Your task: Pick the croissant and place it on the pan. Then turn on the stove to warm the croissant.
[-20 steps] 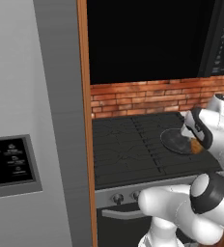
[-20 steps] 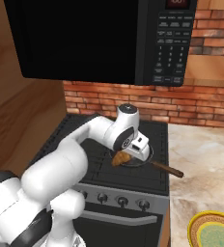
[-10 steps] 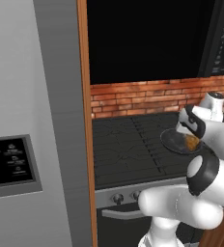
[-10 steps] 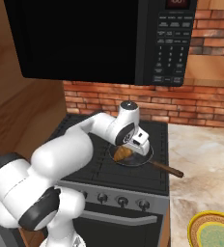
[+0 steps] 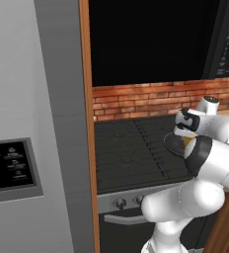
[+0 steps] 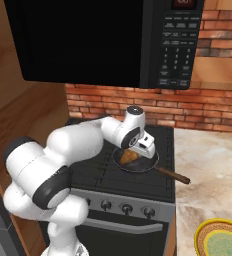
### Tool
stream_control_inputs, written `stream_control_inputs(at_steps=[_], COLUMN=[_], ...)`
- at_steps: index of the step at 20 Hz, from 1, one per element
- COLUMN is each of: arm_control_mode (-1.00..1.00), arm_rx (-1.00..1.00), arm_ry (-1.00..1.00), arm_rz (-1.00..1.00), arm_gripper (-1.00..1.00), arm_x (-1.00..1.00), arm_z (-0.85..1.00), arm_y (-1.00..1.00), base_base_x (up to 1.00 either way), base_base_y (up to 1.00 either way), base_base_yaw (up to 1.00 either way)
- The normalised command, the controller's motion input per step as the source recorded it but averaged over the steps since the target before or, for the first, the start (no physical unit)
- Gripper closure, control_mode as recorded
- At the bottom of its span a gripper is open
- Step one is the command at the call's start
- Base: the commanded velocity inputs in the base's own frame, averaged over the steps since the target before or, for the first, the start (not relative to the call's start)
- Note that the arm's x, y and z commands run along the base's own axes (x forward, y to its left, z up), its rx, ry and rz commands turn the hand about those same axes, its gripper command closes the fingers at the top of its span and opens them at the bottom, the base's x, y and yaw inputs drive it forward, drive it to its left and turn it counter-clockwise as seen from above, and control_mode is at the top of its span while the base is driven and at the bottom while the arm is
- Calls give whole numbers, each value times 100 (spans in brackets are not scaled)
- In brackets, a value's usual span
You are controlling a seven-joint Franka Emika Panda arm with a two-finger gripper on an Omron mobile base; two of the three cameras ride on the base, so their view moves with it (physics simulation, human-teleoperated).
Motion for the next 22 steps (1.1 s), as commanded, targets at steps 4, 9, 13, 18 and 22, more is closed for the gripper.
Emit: stream_control_inputs(at_steps=[4, 9, 13, 18, 22], arm_control_mode=[-100, -100, -100, -100, -100], arm_rx=[3, 2, 0, 0, 0], arm_ry=[0, 1, 4, 9, 6], arm_rz=[4, 4, 4, 1, 1], arm_gripper=[100, 100, 100, 100, 100], arm_x=[35, 25, 31, 33, 18], arm_z=[-22, -19, -16, -13, -20], arm_y=[-21, -20, 0, 0, 0], base_base_x=[0, 0, 0, 0, 0], base_base_y=[0, 0, 0, 0, 0], base_base_yaw=[0, 0, 0, 0, 0])
